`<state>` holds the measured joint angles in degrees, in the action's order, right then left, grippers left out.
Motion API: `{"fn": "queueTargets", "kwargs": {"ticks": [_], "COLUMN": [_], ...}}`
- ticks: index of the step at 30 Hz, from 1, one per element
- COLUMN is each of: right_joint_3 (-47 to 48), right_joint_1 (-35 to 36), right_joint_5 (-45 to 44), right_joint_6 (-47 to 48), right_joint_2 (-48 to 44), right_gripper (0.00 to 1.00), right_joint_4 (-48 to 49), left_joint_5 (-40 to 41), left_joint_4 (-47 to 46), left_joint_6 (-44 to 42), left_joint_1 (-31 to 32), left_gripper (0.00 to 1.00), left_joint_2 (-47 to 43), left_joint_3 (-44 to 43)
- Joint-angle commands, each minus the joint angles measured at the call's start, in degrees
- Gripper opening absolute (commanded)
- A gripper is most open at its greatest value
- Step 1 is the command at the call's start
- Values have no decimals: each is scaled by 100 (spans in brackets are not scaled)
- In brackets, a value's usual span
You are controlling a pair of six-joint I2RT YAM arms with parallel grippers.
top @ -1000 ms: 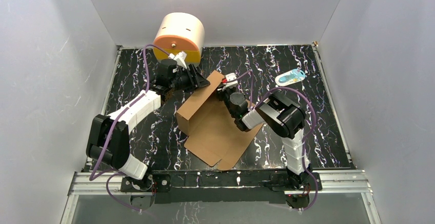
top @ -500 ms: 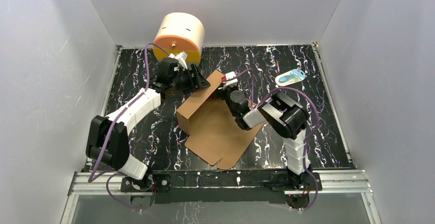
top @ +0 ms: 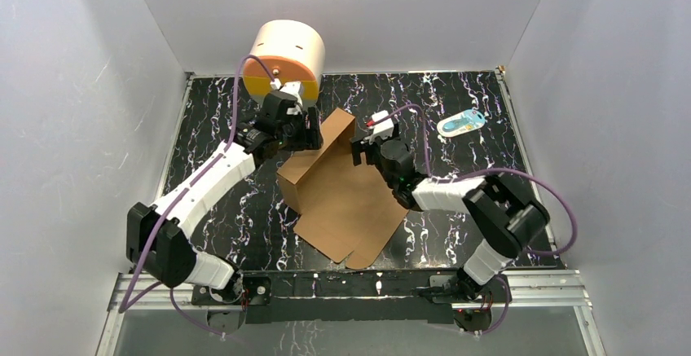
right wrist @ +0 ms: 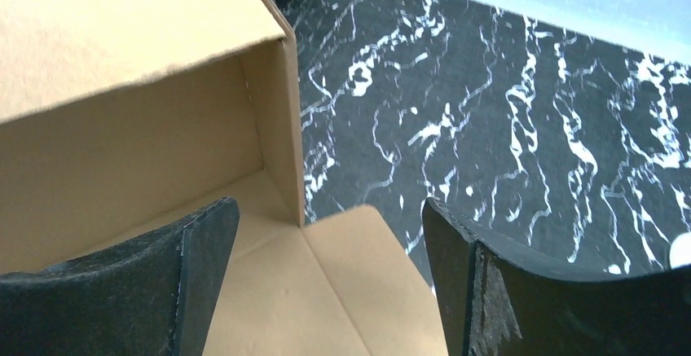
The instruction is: Fold the paper box
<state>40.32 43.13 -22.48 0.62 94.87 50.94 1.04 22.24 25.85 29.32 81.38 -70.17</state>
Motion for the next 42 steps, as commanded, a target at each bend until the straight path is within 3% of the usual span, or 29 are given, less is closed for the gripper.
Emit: {"fn": "queueTargets", "kwargs": {"ticks": [1,8,15,21,27,32,39,42], "right_joint_3": [-214,-905,-1629,-1880,-2117,-2122,-1246,-434], "right_joint_1": [-16,-27,-32,-51,-76,-86,-88,-86], "right_joint_5": [-294,-691,-859,-1163,-1250,-1222,-721,-355], "right_joint_6": [-358,-767,-882,-854,-844,-819,-756,-595], "right_joint_2": [-796,-2331,-3743,-4188,-4522,-4805,-5178,-5021], "right_gripper": [95,99,98,99,99,99,99,99], "right_joint_4": [-1437,-2536,-2353,-2262,-2076,-2171,-3354,-4282], "left_joint_5": [1522,3726,5954,6549,7300,7340,6477,5755], "left_joint_4": [752,1283,1536,1521,1378,1288,1388,1813], "left_joint_6": [-584,-975,-1347,-1749,-2023,-2094,-1749,-1115], "left_joint_1": [578,2154,2864,3004,3018,2896,2447,1995], "left_gripper": [69,69,69,67,49,27,16,16], "left_joint_2": [-387,-141,902,1561,2050,2016,1511,1307], "left_joint_3": [-498,-895,-1293,-1589,-1565,-1526,-1359,-1337]}}
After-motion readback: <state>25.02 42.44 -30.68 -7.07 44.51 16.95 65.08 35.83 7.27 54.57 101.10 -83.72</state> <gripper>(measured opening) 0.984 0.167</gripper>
